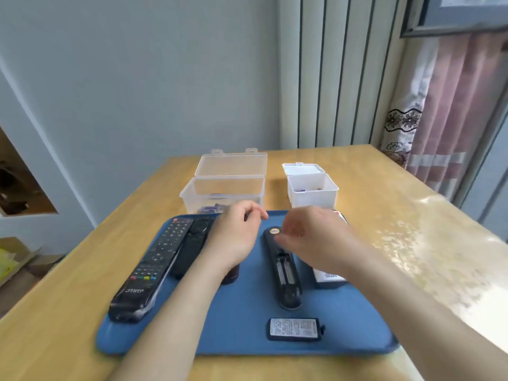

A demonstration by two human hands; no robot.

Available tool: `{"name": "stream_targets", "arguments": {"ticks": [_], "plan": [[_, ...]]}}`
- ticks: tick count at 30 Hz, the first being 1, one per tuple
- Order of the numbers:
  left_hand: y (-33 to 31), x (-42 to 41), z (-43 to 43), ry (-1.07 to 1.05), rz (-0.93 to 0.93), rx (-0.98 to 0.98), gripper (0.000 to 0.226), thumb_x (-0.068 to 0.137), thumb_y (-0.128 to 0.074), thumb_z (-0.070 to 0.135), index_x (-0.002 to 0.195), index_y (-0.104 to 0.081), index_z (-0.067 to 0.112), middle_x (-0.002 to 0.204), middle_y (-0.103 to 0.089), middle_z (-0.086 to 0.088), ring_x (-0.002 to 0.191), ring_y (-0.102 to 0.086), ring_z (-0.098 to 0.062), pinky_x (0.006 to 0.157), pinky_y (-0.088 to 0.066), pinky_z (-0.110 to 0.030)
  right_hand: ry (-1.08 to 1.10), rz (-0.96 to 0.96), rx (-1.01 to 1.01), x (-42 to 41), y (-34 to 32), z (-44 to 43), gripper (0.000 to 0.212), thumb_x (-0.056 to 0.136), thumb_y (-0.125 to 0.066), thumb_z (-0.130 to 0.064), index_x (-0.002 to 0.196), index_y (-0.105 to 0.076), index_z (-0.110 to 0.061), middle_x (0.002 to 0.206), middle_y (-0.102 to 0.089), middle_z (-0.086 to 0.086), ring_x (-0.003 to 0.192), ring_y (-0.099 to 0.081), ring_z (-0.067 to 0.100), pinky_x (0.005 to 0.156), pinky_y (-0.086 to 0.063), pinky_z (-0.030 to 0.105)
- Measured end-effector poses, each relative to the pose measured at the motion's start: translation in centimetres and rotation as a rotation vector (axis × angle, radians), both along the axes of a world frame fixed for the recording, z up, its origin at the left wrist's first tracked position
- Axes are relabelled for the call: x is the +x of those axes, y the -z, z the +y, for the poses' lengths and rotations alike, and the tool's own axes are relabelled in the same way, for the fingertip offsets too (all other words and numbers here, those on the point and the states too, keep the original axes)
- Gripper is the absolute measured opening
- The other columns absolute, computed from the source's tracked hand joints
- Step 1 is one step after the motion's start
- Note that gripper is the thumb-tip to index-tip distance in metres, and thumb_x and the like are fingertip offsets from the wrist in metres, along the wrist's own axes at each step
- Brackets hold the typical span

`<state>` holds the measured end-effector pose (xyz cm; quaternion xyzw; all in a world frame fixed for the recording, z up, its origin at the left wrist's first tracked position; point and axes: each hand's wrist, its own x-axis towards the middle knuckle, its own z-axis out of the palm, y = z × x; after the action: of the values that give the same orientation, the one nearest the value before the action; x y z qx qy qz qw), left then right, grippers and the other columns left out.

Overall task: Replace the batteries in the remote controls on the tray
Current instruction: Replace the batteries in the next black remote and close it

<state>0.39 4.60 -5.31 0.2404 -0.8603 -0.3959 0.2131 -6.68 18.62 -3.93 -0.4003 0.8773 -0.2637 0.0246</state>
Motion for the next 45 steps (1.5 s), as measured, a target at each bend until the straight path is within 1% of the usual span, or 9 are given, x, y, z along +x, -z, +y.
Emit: {"name": "stream_targets", "arguments": {"ticks": [5, 10, 15, 18, 21, 29, 33, 39, 45], "plan": [[0.8, 1.2, 1.6, 0.079, -0.340, -0.436, 0.011, 0.092, -0.054, 0.028, 0.096, -0.065, 0.029, 0.087, -0.058, 0.007, 0.084, -0.054, -0.019, 0.067, -0.034, -0.027, -0.038, 0.252, 0.236, 2.6, 1.9, -0.4, 0.031, 0.086, -0.056, -0.043, 0.094, -0.037, -0.020, 0.086, -0.054, 0.002, 0.099, -0.051, 0.028, 0.067, -0.033, 0.033], [0.9, 1.3, 1.5, 0.127, -0.251, -0.137, 0.014, 0.093, -0.053, 0.027, 0.082, -0.061, 0.028, 0.078, -0.067, 0.010, 0.080, -0.060, -0.013, 0.063, -0.043, -0.028, 0.063, 0.145, 0.263, 2.2, 2.1, -1.2, 0.044, 0.077, -0.066, -0.042, 0.091, -0.035, -0.014, 0.071, -0.038, -0.002, 0.082, -0.044, 0.027, 0.062, -0.031, 0.033], [0.6, 1.1, 1.0, 0.146, -0.008, 0.294, 0.026, 0.096, -0.043, 0.004, 0.094, -0.061, 0.022, 0.080, -0.063, -0.001, 0.064, -0.050, -0.016, 0.053, -0.038, -0.023, 0.080, 0.097, 0.054, 0.5, 2.1, -1.3, 0.021, 0.078, -0.065, -0.028, 0.071, -0.047, -0.018, 0.069, -0.048, -0.002, 0.071, -0.046, 0.022, 0.052, -0.030, 0.028], [-0.3, 1.3, 0.9, 0.218, 0.285, 0.772, 0.030, 0.097, -0.040, -0.009, 0.111, -0.058, 0.010, 0.078, -0.065, -0.007, 0.063, -0.059, -0.012, 0.053, -0.046, -0.018, 0.088, -0.526, -0.456, -0.8, 1.0, -0.3, 0.006, 0.088, -0.063, -0.013, 0.090, -0.067, -0.008, 0.067, -0.060, 0.004, 0.057, -0.055, 0.017, 0.056, -0.049, 0.023], [-0.9, 1.4, 1.6, 0.305, 0.422, 0.968, 0.022, 0.094, -0.048, -0.006, 0.112, -0.058, 0.004, 0.084, -0.072, -0.013, 0.066, -0.069, -0.015, 0.057, -0.054, -0.017, -0.040, -1.209, -0.885, -0.6, -0.1, 1.2, 0.015, 0.096, -0.057, -0.007, 0.109, -0.060, -0.002, 0.096, -0.074, 0.020, 0.075, -0.073, 0.027, 0.068, -0.062, 0.038], [-0.3, 1.0, 3.8, 0.321, 0.456, 0.914, 0.011, 0.091, -0.057, 0.005, 0.099, -0.062, 0.010, 0.075, -0.065, -0.004, 0.063, -0.065, -0.014, 0.056, -0.054, -0.019, -0.076, -1.229, -0.997, -0.5, 0.7, 2.4, 0.046, 0.068, -0.076, -0.008, 0.112, -0.063, -0.003, 0.089, -0.067, 0.010, 0.066, -0.060, 0.017, 0.056, -0.051, 0.024], [-0.2, 0.9, 4.4, 0.357, 0.425, 0.696, 0.015, 0.082, -0.065, 0.016, 0.096, -0.059, 0.014, 0.072, -0.065, -0.003, 0.061, -0.064, -0.017, 0.052, -0.050, -0.021, -0.134, -1.156, -0.945, -0.6, 1.3, 2.4, 0.041, 0.072, -0.076, -0.008, 0.111, -0.064, -0.002, 0.081, -0.061, 0.008, 0.067, -0.055, 0.018, 0.068, -0.049, 0.032], [-0.1, 0.9, 4.8, 0.351, 0.402, 0.488, 0.029, 0.074, -0.075, 0.019, 0.100, -0.062, 0.013, 0.074, -0.066, -0.012, 0.056, -0.062, -0.019, 0.042, -0.039, -0.021, -0.086, -1.231, -0.924, -0.8, 1.4, 2.6, 0.038, 0.072, -0.074, -0.014, 0.105, -0.063, 0.001, 0.085, -0.056, 0.016, 0.062, -0.053, 0.019, 0.049, -0.046, 0.021], [-0.3, 1.1, 4.5, 0.457, 0.367, 0.417, 0.029, 0.066, -0.084, 0.021, 0.094, -0.074, 0.022, 0.078, -0.065, 0.009, 0.075, -0.052, -0.012, 0.071, -0.048, -0.022, -0.014, -1.289, -1.050, -1.3, 1.6, 2.5, 0.026, 0.070, -0.074, -0.014, 0.092, -0.062, -0.005, 0.068, -0.055, 0.008, 0.058, -0.054, 0.015, 0.053, -0.051, 0.019]]}}
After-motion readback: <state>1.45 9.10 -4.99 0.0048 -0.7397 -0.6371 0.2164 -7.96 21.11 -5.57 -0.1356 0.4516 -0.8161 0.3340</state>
